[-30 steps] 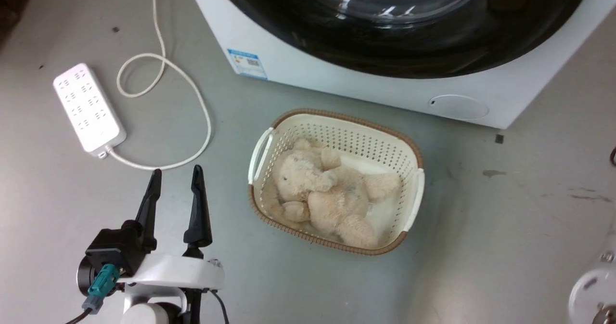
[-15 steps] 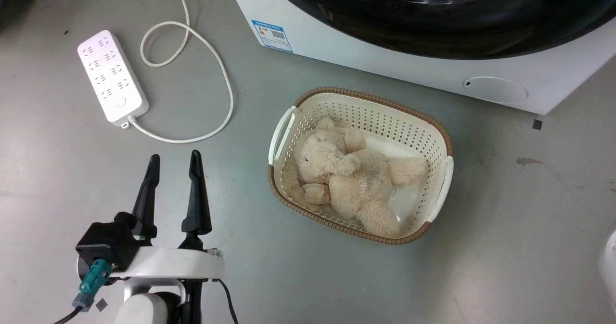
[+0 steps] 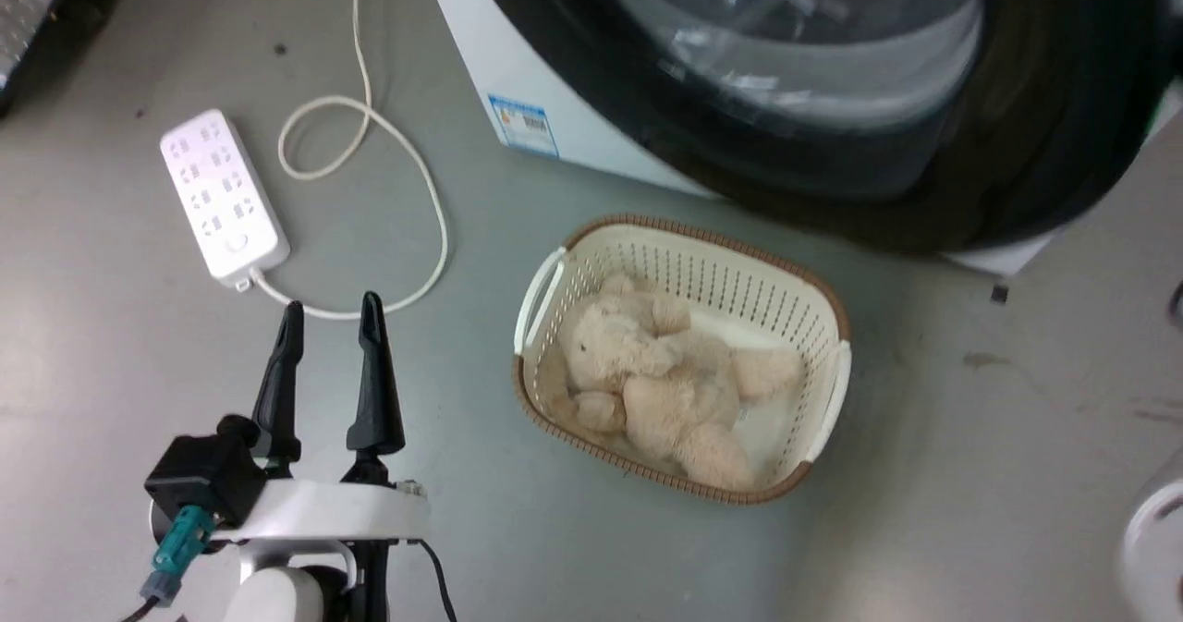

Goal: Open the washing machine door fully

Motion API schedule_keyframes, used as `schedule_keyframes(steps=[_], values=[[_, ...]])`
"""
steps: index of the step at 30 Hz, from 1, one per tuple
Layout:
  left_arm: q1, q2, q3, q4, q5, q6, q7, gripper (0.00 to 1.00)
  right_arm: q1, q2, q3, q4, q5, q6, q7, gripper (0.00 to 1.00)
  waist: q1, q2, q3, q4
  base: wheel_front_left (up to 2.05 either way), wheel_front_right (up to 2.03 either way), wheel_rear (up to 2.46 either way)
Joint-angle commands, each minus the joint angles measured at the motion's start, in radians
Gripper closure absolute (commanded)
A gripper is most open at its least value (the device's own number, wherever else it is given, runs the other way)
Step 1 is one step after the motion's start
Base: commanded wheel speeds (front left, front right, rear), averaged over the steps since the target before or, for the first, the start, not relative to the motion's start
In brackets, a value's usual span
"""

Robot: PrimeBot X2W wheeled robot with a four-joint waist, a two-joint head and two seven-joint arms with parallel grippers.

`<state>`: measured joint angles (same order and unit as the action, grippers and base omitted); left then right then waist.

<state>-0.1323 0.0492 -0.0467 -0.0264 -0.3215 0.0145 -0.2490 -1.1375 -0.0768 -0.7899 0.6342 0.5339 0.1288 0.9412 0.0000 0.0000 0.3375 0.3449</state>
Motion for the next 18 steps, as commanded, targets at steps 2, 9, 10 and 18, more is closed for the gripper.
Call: schedule_keyframes(steps=[2, 9, 10, 18], values=[[0.023, 0.001, -0.001, 0.015, 0.000, -0.008, -0.013, 0.00, 0.072, 0.027, 0.040, 0.026, 0.064, 0.002, 0.041, 1.00, 0.0000, 0.0000, -0.067, -0.006, 0.00, 0.00, 0.00], [0.084, 0.001, -0.014, 0.027, 0.010, -0.014, -0.013, 0.00, 0.261, 0.027, 0.185, 0.019, 0.236, 0.002, 0.069, 1.00, 0.0000, 0.0000, -0.157, -0.021, 0.00, 0.00, 0.00], [0.091, 0.001, -0.016, 0.028, 0.010, -0.014, -0.013, 0.00, 0.286, 0.027, 0.218, 0.007, 0.267, 0.002, 0.074, 1.00, 0.0000, 0.0000, -0.166, -0.021, 0.00, 0.00, 0.00], [0.134, 0.001, -0.025, 0.040, 0.031, -0.037, -0.013, 0.00, 0.501, 0.027, 0.500, -0.109, 0.520, 0.002, 0.070, 1.00, 0.0000, 0.0000, -0.227, -0.020, 0.00, 0.00, 0.00]])
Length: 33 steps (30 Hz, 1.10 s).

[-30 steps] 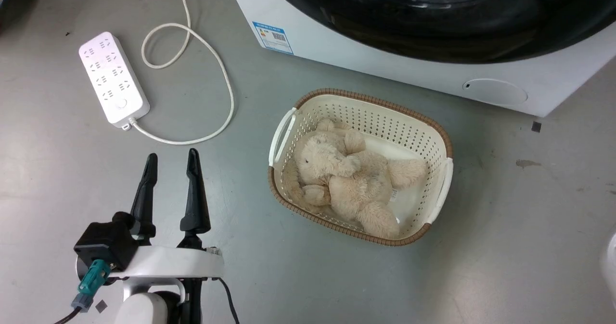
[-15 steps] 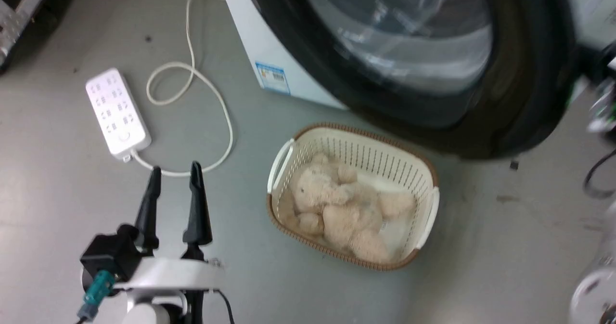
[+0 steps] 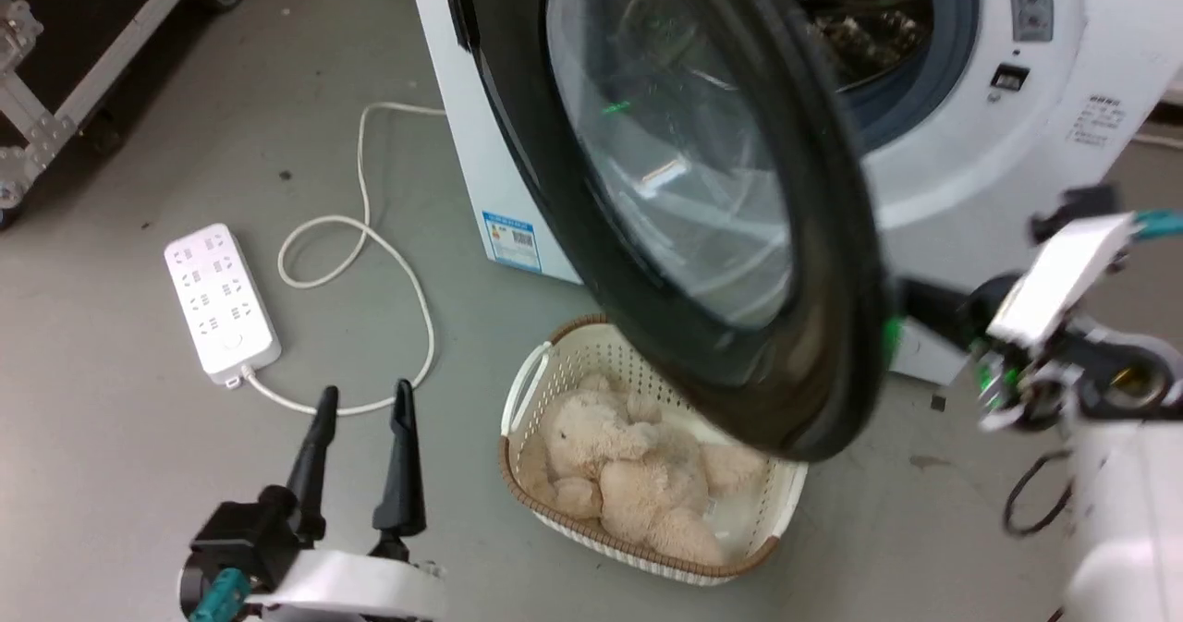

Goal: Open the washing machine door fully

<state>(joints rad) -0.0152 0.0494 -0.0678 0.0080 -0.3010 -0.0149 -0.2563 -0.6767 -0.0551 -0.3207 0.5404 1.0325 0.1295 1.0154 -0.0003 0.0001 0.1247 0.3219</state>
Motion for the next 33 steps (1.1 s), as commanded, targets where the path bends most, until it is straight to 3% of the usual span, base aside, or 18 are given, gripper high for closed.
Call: schedule_keyframes(steps=[1, 8, 10, 13, 14, 15, 19, 22, 29, 33], values=[[0.020, 0.001, -0.006, 0.010, 0.016, -0.013, -0.006, 0.00, 0.072, 0.005, 0.068, -0.036, 0.047, 0.001, -0.012, 1.00, 0.0003, -0.0001, -0.020, 0.006, 0.00, 0.00, 0.00], [0.048, 0.001, -0.023, 0.029, 0.024, -0.022, -0.006, 0.00, 0.249, 0.005, 0.321, -0.149, 0.235, 0.001, -0.101, 1.00, 0.0003, -0.0001, -0.058, 0.032, 0.00, 0.00, 0.00], [0.066, 0.001, -0.040, 0.062, 0.022, -0.038, -0.006, 0.00, 0.295, 0.005, 0.485, -0.189, 0.334, 0.001, -0.189, 1.00, 0.0003, -0.0001, -0.069, 0.046, 0.00, 0.00, 0.00], [0.065, 0.001, -0.054, 0.089, 0.037, -0.058, -0.006, 0.00, 0.301, 0.005, 0.542, -0.192, 0.351, 0.001, -0.233, 1.00, 0.0003, -0.0001, -0.071, 0.051, 0.00, 0.00, 0.00], [0.066, 0.001, -0.056, 0.099, 0.038, -0.069, -0.006, 0.00, 0.299, 0.005, 0.557, -0.196, 0.351, 0.001, -0.284, 0.09, 0.0003, -0.0001, -0.073, 0.049, 0.00, 0.00, 0.00], [0.066, 0.001, -0.055, 0.101, 0.035, -0.072, -0.006, 0.00, 0.298, 0.005, 0.552, -0.197, 0.338, 0.001, -0.307, 0.00, 0.0003, -0.0001, -0.075, 0.045, 0.00, 0.00, 0.00], [0.066, 0.001, -0.041, 0.088, 0.022, -0.086, -0.006, 0.00, 0.315, 0.000, 0.496, -0.210, 0.276, 0.001, -0.394, 0.00, 0.0003, -0.0001, -0.097, 0.026, 0.00, 0.00, 0.00], [0.067, 0.001, -0.023, 0.079, 0.017, -0.091, -0.006, 0.00, 0.323, -0.042, 0.445, -0.273, 0.153, 0.001, -0.524, 0.00, 0.0003, -0.0001, -0.109, -0.003, 0.00, 0.00, 0.00], [0.063, 0.001, 0.028, 0.091, 0.018, -0.096, -0.006, 0.00, 0.358, -0.220, 0.453, -0.443, -0.316, 0.001, -0.872, 0.00, 0.0003, -0.0001, -0.130, -0.089, 0.00, 0.00, 0.00], [0.069, 0.001, 0.057, 0.080, 0.029, -0.098, -0.006, 0.00, 0.430, -0.261, 0.426, -0.511, -0.522, 0.001, -1.016, 0.00, 0.0003, -0.0001, -0.138, -0.137, 0.00, 0.00, 0.00]])
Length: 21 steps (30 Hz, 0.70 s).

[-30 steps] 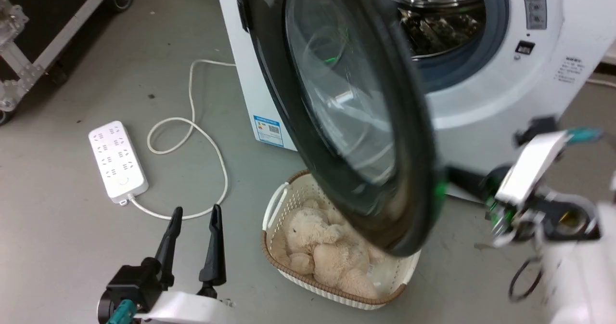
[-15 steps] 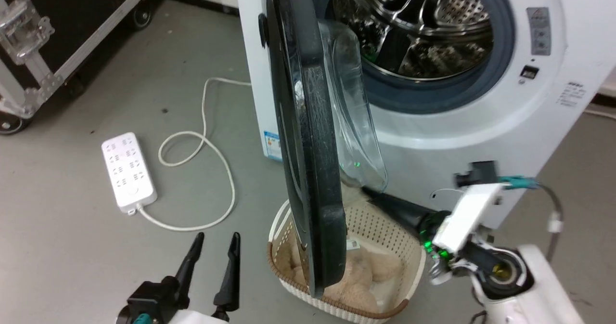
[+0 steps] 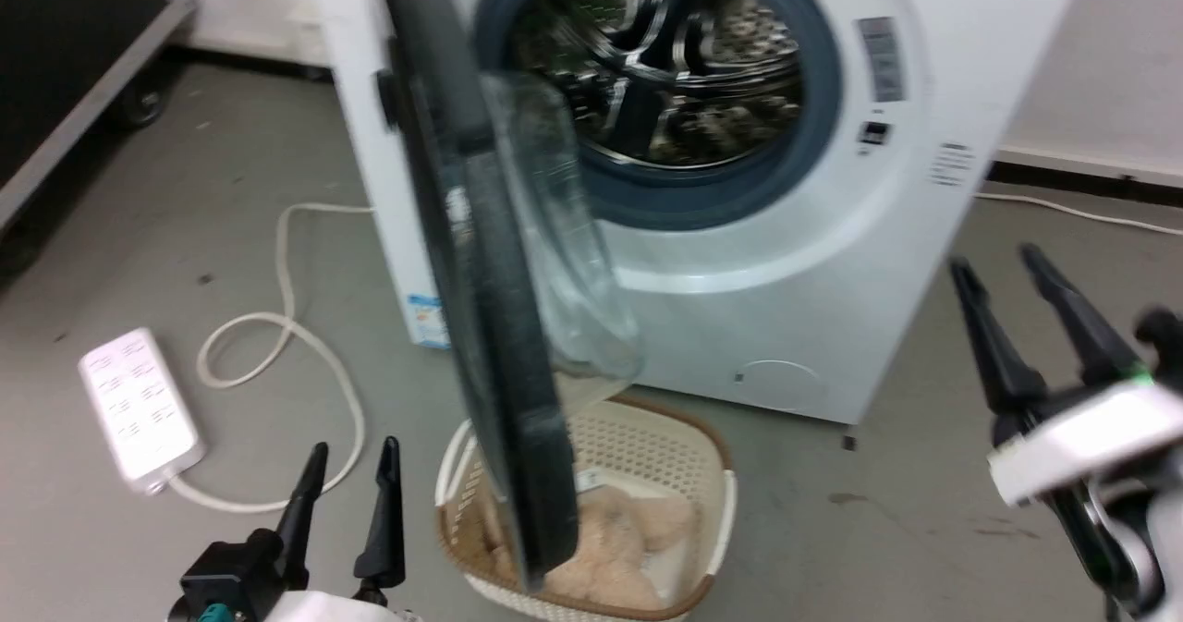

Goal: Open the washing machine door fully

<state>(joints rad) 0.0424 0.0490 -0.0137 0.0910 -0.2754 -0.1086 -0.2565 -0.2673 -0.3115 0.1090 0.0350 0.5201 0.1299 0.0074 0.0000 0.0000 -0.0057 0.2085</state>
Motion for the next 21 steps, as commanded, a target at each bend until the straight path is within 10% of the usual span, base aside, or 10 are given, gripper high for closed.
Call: schedule_keyframes(steps=[1, 12, 21], values=[[0.014, 0.001, 0.008, -0.005, 0.005, -0.004, -0.005, 0.00, 0.044, -0.004, -0.016, -0.021, -0.055, 0.001, -0.039, 0.00, 0.0000, 0.0000, -0.010, -0.034, 0.00, 0.00, 0.00], [0.047, 0.001, 0.041, -0.023, 0.024, -0.014, -0.005, 0.00, 0.347, 0.190, -0.211, -0.132, -0.509, 0.001, -0.218, 0.00, 0.0000, 0.0000, -0.013, -0.101, 0.00, 0.00, 0.00], [0.072, 0.001, 0.032, -0.019, 0.058, -0.018, -0.005, 0.00, 0.431, 0.260, -0.217, -0.067, -0.553, 0.001, -0.263, 0.00, 0.0000, 0.0000, -0.014, -0.124, 0.00, 0.00, 0.00]])
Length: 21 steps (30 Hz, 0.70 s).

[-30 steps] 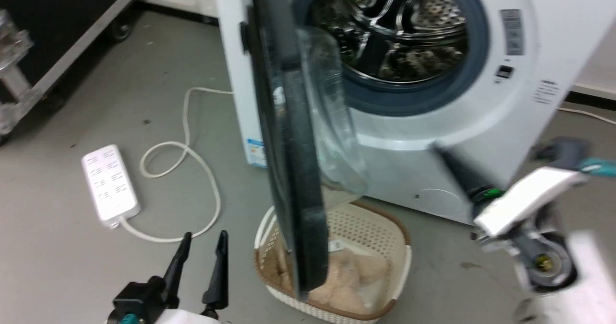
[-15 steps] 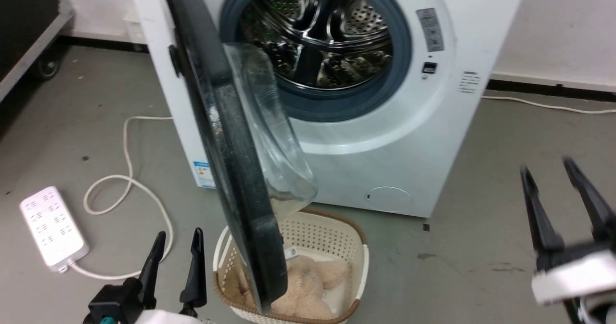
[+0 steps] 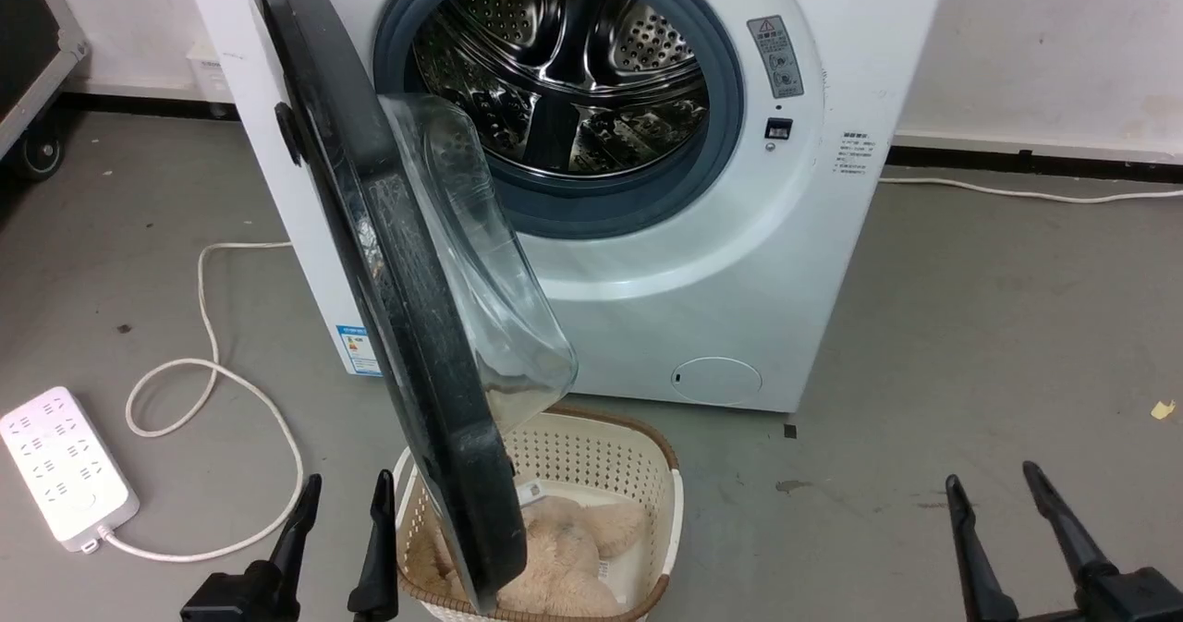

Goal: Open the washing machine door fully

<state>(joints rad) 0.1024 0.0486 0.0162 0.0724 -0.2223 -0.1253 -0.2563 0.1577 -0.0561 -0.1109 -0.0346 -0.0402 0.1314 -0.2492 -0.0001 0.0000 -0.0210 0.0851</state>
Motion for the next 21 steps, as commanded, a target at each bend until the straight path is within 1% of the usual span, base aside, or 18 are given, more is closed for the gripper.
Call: schedule_keyframes(steps=[1, 6, 7, 8, 9, 13, 16, 20, 21], values=[[0.012, 0.002, 0.001, -0.001, 0.007, -0.002, -0.006, 0.00, 0.004, 0.005, 0.007, 0.007, 0.018, -0.001, -0.008, 0.00, 0.0001, 0.0000, 0.001, 0.000, 0.00, 0.00, 0.00], [0.006, 0.002, 0.003, -0.008, 0.017, -0.002, -0.006, 0.00, -0.012, 0.006, 0.030, 0.008, 0.021, -0.001, -0.012, 0.00, 0.0001, 0.0000, 0.000, 0.005, 0.00, 0.00, 0.00], [0.005, 0.002, 0.003, -0.011, 0.011, -0.002, -0.006, 0.07, -0.016, 0.006, 0.031, 0.003, 0.021, -0.001, -0.012, 0.00, 0.0001, 0.0000, -0.001, 0.006, 0.00, 0.00, 0.00], [0.005, 0.002, 0.003, -0.013, 0.011, -0.003, -0.006, 0.71, -0.018, 0.006, 0.031, -0.002, 0.022, -0.001, -0.012, 0.00, 0.0001, 0.0000, -0.001, 0.007, 0.00, 0.00, 0.00], [0.005, 0.002, 0.001, -0.017, 0.012, -0.003, -0.006, 1.00, -0.019, 0.006, 0.030, -0.006, 0.025, -0.001, -0.012, 0.00, 0.0001, 0.0000, -0.001, 0.009, 0.00, 0.00, 0.00], [0.008, 0.002, -0.004, -0.037, 0.023, -0.004, -0.006, 1.00, -0.019, 0.006, 0.025, -0.010, 0.032, -0.001, -0.012, 0.00, 0.0001, 0.0000, -0.005, 0.016, 0.00, 0.00, 0.00], [0.004, 0.002, 0.014, -0.075, 0.006, 0.000, -0.006, 1.00, -0.020, 0.006, 0.027, -0.013, 0.037, -0.001, -0.012, 0.00, 0.0001, 0.0000, -0.008, 0.022, 0.00, 0.00, 0.00], [-0.033, 0.002, 0.034, -0.202, -0.022, 0.010, -0.006, 1.00, -0.023, 0.006, 0.024, -0.030, 0.024, -0.001, -0.012, 0.00, 0.0001, 0.0000, -0.011, 0.030, 0.00, 0.00, 0.00], [-0.074, 0.002, 0.054, -0.306, -0.045, 0.039, -0.006, 1.00, -0.023, 0.006, 0.024, -0.032, 0.024, -0.001, -0.012, 0.00, 0.0001, 0.0000, -0.014, 0.035, 0.00, 0.00, 0.00]])
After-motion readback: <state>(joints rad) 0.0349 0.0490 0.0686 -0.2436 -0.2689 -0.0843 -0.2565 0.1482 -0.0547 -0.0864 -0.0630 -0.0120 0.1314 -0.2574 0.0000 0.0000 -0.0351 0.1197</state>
